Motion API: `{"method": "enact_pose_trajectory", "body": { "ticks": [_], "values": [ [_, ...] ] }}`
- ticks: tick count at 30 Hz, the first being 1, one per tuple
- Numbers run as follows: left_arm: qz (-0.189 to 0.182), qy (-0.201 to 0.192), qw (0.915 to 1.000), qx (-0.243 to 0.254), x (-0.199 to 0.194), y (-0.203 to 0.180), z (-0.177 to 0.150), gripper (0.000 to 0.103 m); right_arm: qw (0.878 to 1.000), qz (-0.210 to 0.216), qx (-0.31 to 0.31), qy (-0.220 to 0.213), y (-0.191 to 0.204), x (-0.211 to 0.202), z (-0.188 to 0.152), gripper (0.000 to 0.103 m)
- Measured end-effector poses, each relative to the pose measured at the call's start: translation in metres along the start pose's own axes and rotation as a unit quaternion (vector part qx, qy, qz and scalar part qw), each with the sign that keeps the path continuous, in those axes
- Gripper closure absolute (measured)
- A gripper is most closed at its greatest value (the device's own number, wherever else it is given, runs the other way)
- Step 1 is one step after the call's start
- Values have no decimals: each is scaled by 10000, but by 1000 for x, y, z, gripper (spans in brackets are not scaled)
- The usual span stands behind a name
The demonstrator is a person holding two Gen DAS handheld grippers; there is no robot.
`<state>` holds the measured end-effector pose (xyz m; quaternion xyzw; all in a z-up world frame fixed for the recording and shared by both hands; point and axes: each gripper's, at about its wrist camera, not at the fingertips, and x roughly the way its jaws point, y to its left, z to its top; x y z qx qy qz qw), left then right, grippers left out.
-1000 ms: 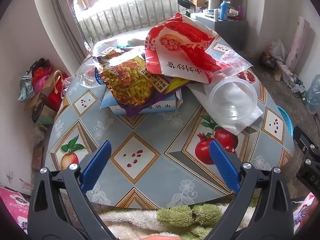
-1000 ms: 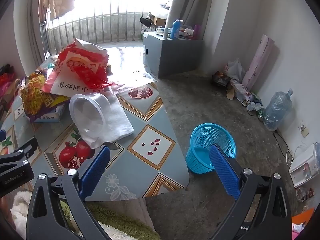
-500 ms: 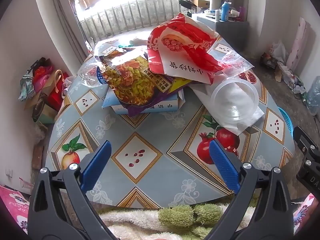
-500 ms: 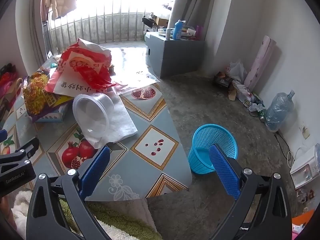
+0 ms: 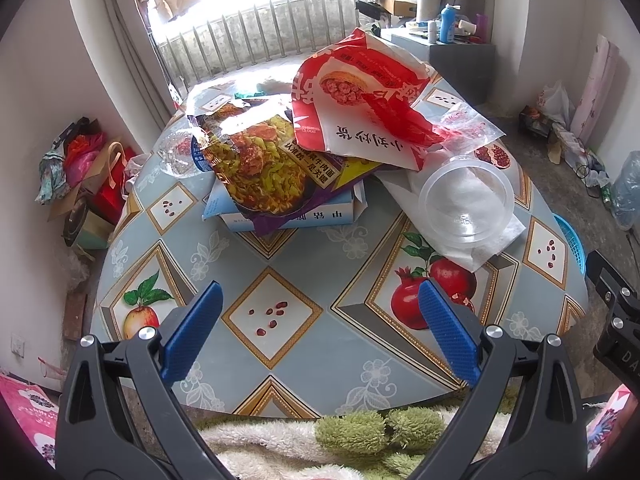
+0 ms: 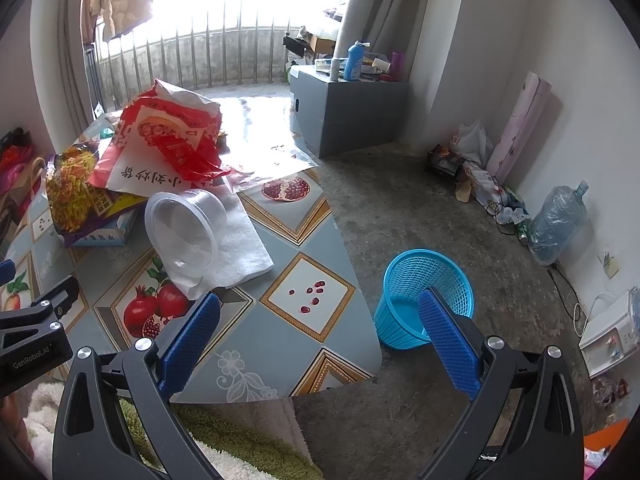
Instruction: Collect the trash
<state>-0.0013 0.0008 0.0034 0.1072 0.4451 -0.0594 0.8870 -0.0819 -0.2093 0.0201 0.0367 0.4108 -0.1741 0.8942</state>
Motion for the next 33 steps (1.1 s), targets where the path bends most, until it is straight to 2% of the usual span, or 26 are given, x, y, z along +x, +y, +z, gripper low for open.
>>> {"method": "enact_pose_trajectory", "body": {
  "ticks": [33],
  "values": [
    [4,-36,10000,2,0,-3,2,9,10000,12,20,-20,-2,-2,2,6]
  ]
}}
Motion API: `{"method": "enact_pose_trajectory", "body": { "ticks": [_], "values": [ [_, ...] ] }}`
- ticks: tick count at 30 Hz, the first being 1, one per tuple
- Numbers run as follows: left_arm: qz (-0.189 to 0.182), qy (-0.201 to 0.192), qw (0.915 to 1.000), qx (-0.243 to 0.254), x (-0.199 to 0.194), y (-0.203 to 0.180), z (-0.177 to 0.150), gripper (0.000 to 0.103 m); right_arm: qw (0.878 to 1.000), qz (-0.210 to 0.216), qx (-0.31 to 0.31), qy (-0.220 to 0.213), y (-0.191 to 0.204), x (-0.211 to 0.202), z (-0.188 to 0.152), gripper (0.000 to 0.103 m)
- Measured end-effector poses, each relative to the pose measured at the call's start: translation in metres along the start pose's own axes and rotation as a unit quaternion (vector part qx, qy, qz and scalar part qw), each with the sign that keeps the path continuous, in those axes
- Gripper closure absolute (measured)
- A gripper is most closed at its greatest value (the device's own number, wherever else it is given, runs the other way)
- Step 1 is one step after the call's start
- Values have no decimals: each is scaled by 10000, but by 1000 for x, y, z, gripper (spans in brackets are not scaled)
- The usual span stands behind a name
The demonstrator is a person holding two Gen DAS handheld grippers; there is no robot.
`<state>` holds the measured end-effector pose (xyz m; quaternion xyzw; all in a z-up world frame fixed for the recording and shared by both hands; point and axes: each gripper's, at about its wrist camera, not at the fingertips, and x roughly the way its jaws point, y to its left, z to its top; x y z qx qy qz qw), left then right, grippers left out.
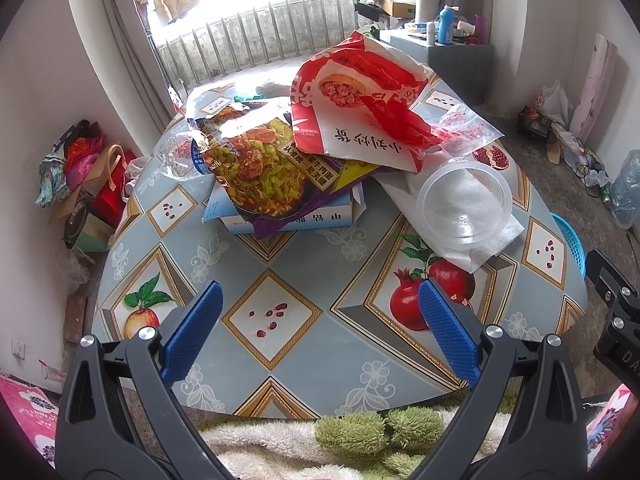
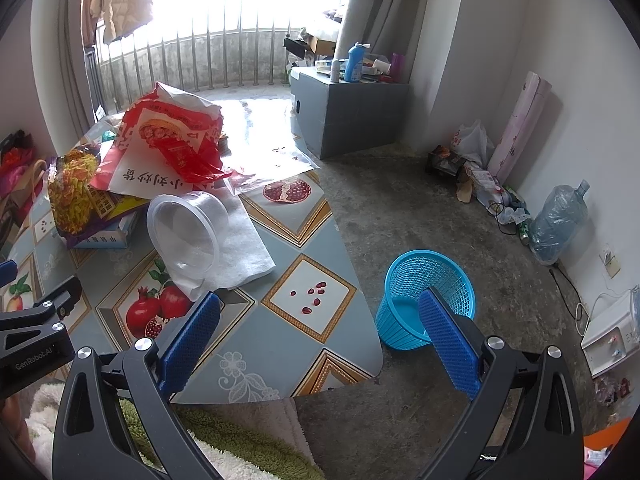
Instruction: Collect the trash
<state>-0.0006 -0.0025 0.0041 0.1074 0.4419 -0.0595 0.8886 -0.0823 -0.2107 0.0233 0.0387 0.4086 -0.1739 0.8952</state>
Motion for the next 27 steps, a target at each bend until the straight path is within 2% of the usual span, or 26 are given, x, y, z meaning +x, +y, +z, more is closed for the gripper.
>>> {"method": "enact_pose_trajectory", "body": {
  "ticks": [27],
  "values": [
    [0,19,10000,-14,0,2,-2,9,10000,4,5,-1,-1,1,-1,6]
  ]
}}
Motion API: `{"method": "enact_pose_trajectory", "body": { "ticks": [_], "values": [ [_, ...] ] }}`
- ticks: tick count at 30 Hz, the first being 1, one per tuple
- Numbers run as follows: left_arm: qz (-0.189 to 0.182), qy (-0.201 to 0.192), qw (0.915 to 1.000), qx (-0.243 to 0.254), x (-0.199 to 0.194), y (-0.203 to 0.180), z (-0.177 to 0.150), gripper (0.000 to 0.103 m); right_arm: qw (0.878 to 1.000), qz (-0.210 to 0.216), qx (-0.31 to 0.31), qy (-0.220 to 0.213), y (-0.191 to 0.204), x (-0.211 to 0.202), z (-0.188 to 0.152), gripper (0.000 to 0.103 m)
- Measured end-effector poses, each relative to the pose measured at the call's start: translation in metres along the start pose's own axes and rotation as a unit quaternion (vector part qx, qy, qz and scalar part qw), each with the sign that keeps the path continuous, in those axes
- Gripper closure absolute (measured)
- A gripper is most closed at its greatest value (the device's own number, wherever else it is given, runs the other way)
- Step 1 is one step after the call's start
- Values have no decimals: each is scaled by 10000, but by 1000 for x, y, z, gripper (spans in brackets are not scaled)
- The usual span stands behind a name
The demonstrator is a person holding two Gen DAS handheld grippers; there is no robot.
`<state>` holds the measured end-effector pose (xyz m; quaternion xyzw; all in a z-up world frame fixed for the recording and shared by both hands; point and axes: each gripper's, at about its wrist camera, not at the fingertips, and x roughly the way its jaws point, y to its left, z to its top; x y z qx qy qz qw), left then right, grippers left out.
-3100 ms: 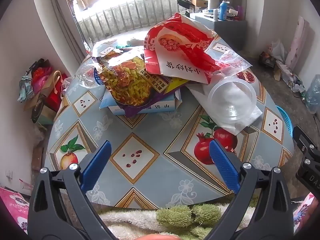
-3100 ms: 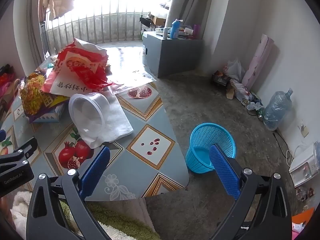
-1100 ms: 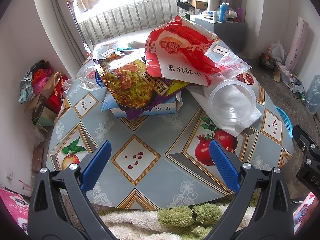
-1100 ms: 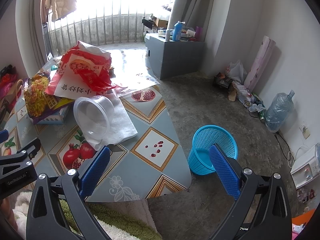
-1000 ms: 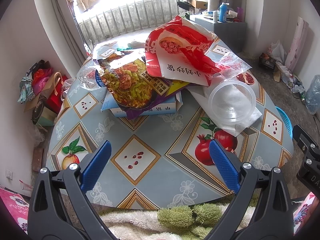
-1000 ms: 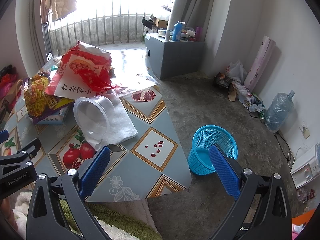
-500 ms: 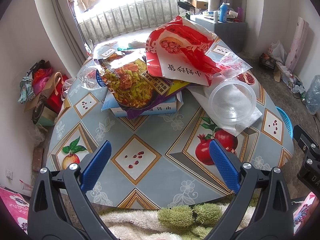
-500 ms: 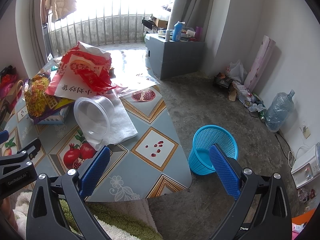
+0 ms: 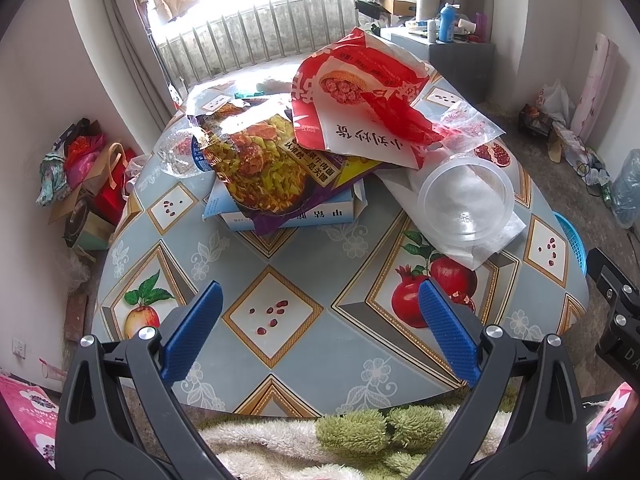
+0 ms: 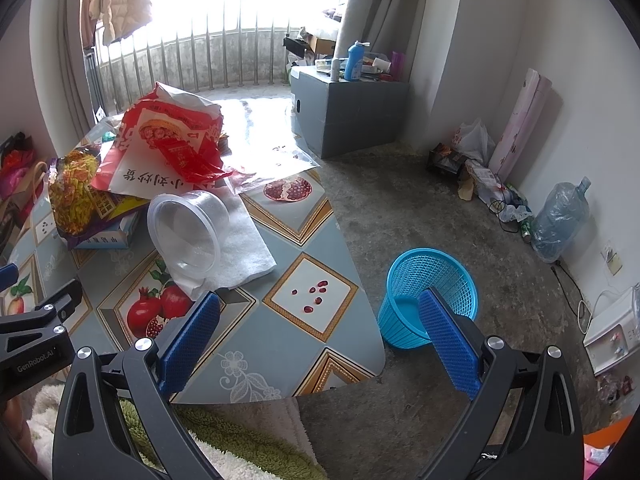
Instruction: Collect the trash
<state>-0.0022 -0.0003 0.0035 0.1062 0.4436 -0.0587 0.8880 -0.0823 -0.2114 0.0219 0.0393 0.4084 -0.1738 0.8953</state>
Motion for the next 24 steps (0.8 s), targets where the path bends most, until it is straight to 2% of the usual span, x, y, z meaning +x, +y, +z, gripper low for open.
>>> {"method": "enact_pose_trajectory", "body": {
  "ticks": [13,19,21,24],
  "values": [
    [-23,-33,10000,-90,7,12,0,9,9999,25,108,-22,6,3,3,6],
    [-41,-393,9992,-68,9,18,10,9,9993,172,269,-205,1,7,11,6],
    [-95,-565,9984,-21,9,19,16,9,9980,448,332,-304,-4,9,14,6],
    [-407,-708,9966,136,15,18,27,9,9954,655,529,-448,-11,12,18,6]
  ]
}}
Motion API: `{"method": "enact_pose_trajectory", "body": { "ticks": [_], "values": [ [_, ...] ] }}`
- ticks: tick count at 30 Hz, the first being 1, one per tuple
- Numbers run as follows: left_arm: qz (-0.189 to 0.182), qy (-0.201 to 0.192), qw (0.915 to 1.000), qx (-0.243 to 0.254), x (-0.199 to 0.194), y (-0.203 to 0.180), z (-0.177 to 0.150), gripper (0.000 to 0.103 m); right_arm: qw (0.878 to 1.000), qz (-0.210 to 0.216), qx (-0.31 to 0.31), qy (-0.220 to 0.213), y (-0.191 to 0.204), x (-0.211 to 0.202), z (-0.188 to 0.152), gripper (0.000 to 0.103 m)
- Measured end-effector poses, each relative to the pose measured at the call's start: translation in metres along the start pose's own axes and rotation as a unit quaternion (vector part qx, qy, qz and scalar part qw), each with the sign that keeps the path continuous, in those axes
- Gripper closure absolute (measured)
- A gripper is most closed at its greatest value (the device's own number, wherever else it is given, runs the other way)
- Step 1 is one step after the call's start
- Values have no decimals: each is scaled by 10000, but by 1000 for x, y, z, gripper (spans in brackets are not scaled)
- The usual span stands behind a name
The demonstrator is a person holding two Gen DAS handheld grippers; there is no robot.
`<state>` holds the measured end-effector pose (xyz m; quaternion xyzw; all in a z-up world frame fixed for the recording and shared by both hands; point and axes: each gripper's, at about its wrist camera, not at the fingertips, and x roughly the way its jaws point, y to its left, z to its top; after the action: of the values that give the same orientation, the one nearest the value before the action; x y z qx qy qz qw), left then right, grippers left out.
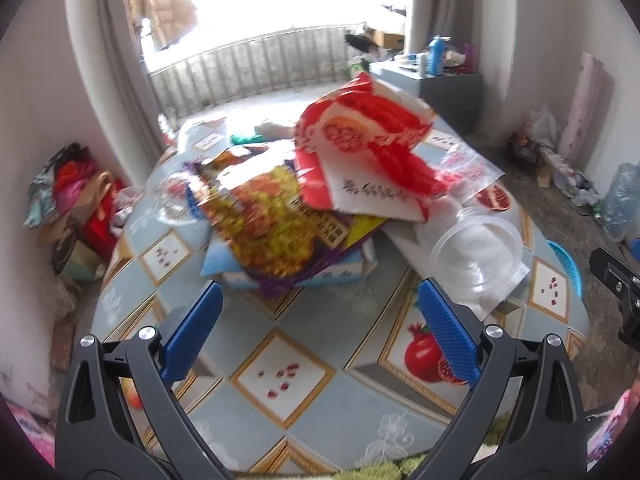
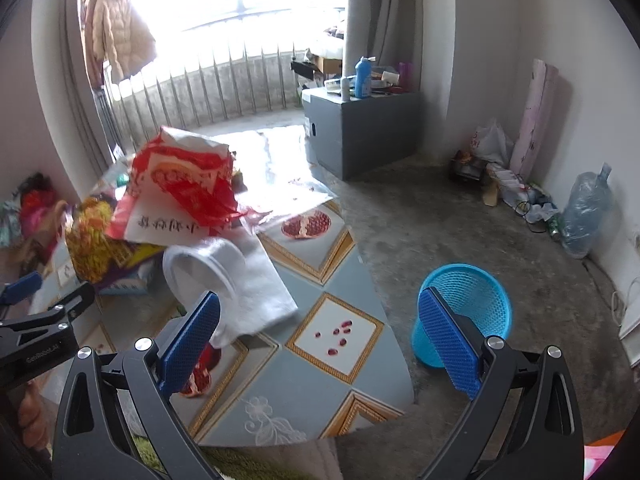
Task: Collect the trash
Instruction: 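Grasp the clear plastic cup with the left tool while the right tool grasps the white tissue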
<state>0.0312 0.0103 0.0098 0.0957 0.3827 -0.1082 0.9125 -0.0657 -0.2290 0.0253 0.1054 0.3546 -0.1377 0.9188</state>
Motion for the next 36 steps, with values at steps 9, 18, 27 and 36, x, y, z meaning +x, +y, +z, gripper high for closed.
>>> {"method": "enact_pose_trajectory", "body": {
  "ticks": [9,18,27,36],
  "values": [
    [-1417,-526,9874,474,23,-17,18,9,9996,188,59,207,-10,34,15,12],
    [-1755,-307,9781,1074,52,-48,22,42,9932,685,31,941,-5,80,8,41],
    [-2052,146,9719,1140,75,-56,15,72,9826,1094,-121,1493,5,107,-4,61],
    [-2236,400,9680,1064,87,-58,12,95,9802,1124,-254,1610,9,111,-12,90]
  ]
}}
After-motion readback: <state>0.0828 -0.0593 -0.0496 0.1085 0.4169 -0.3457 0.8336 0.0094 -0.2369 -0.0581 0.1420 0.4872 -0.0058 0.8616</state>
